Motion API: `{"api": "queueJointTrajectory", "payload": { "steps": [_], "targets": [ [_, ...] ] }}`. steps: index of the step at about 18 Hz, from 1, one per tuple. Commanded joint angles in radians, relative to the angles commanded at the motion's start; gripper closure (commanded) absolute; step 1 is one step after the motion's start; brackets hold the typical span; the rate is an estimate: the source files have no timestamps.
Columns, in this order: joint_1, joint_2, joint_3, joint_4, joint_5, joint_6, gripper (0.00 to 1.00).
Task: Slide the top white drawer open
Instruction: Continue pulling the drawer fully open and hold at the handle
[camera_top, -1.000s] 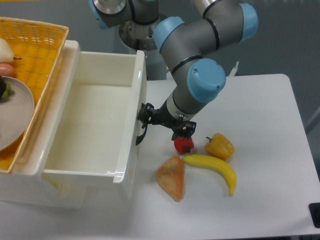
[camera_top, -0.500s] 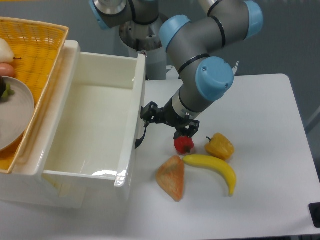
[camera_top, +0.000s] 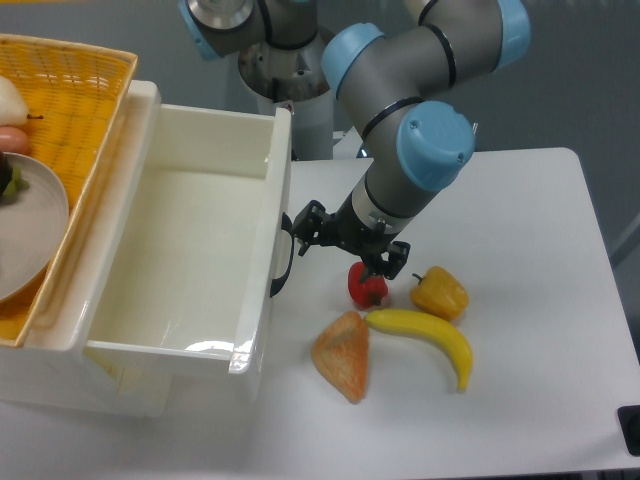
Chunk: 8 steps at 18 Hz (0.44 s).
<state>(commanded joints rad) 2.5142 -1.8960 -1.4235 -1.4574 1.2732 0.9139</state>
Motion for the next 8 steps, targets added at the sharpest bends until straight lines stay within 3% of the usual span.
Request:
{"api": "queueJointTrajectory", "payload": {
  "steps": [4,8],
  "targets": [
    [-0.005,-0.002,-0.008,0.003,0.112,0.199,0.00],
    [0.005,-0.005,-0.009,0.005,0.138,0.238,0.00]
  ]
}}
